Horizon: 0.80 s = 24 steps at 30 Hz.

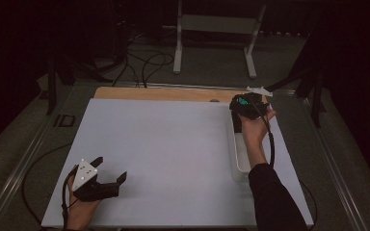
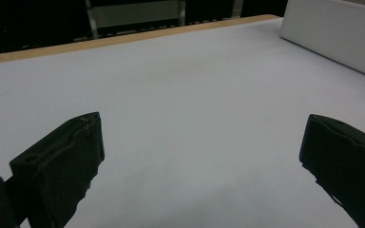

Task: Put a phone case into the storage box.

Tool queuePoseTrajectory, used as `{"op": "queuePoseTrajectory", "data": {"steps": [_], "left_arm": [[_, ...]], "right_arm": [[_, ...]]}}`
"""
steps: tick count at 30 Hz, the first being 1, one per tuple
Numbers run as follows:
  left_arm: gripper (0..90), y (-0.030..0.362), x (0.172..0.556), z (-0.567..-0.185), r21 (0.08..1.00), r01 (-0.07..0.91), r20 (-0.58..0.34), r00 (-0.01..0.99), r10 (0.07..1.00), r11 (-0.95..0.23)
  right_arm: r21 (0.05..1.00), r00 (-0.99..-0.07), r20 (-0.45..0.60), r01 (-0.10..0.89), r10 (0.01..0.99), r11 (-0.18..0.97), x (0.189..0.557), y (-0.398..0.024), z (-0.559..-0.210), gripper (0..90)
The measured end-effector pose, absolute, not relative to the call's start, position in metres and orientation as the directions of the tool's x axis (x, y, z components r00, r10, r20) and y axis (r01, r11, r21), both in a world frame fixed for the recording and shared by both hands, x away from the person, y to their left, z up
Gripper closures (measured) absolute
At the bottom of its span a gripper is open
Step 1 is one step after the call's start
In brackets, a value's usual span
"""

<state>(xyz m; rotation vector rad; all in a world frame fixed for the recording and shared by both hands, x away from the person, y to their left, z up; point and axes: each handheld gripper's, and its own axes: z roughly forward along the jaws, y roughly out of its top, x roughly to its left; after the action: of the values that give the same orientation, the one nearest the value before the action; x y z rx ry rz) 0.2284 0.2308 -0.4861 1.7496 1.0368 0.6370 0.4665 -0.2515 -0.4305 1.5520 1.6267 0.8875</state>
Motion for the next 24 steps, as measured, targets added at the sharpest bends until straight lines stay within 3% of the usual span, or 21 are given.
{"op": "queuePoseTrajectory", "data": {"steps": [24], "left_arm": [[1.8,0.232,0.228,-0.4866,0.915,0.366,-0.039,0.499,0.866,-0.169]], "right_arm": [[0.864,-0.098,-0.042,0.496,0.994,0.086,0.4733,-0.2524,-0.4284,9.7]]}}
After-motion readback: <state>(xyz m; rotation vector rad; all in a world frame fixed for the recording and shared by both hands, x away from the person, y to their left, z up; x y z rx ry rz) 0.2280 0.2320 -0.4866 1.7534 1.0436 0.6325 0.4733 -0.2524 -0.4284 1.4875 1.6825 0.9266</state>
